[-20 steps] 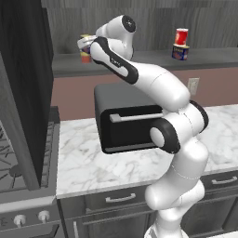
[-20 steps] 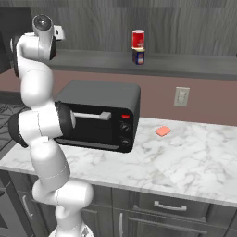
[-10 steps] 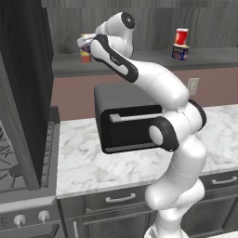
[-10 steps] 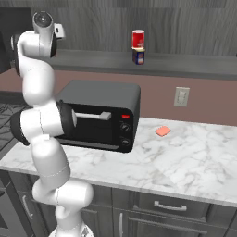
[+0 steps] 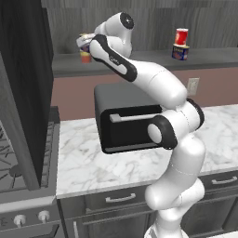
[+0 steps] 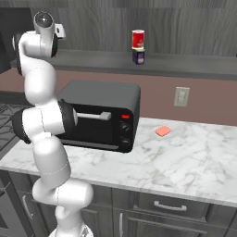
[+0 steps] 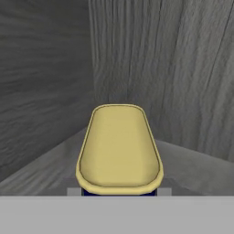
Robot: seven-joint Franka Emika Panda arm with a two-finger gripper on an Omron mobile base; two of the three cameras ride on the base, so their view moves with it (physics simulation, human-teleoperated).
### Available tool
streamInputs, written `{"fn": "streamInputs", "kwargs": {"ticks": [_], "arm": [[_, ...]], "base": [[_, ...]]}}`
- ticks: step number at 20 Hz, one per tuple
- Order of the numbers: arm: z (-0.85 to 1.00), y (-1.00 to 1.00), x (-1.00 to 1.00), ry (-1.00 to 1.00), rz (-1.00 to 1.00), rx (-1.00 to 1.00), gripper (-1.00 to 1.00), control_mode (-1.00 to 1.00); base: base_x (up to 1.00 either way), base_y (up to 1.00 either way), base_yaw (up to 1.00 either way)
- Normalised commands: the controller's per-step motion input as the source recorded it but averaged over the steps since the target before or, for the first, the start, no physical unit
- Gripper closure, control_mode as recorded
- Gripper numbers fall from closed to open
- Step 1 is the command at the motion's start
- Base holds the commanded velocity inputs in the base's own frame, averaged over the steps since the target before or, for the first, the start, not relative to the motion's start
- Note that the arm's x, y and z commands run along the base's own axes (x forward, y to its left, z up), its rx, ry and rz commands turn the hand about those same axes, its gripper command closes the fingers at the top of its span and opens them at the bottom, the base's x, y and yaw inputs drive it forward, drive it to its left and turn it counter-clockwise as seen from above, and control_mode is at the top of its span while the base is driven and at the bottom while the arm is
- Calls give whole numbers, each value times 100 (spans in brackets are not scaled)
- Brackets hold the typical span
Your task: Stack two cans on top of the other two cans in the cabinet.
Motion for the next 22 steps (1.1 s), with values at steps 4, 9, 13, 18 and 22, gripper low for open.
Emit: {"fn": "streamInputs", "kwargs": {"ticks": [4,9,13,18,22], "arm": [[0,11,18,0,0,0,100,-100],[0,10,18,0,0,0,100,-100],[0,7,14,0,0,0,100,-100],[0,5,3,0,0,0,100,-100],[0,3,0,0,0,0,100,-100]], "base": [[0,0,0],[0,0,0],[0,0,0],[0,0,0],[0,0,0]]}}
